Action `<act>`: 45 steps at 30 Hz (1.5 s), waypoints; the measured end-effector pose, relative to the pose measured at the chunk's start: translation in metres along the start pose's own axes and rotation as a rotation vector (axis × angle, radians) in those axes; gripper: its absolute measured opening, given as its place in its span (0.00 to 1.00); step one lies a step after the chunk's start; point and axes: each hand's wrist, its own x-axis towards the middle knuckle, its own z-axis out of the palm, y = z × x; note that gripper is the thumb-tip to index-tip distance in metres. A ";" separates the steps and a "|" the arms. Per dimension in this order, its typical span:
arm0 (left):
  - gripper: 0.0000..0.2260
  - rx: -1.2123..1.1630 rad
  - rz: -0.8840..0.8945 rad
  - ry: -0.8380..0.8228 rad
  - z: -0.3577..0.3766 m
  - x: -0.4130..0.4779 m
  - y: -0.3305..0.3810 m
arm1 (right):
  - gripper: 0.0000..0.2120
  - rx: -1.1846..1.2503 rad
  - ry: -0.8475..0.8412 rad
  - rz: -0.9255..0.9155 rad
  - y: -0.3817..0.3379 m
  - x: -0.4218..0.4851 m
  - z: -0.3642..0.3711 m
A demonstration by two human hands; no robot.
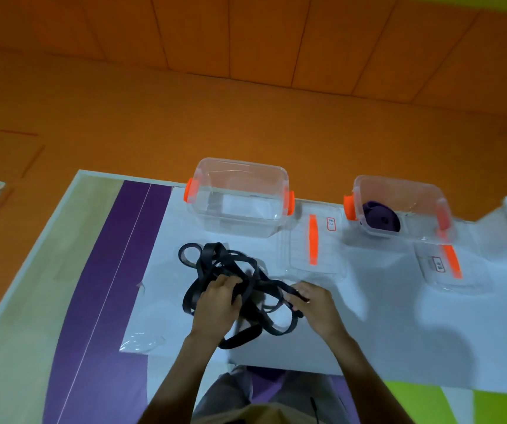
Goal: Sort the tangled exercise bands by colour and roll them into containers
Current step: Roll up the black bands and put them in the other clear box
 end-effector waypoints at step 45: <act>0.17 -1.405 0.007 0.175 -0.218 0.078 0.109 | 0.04 0.529 -0.047 -0.437 -0.190 0.018 -0.023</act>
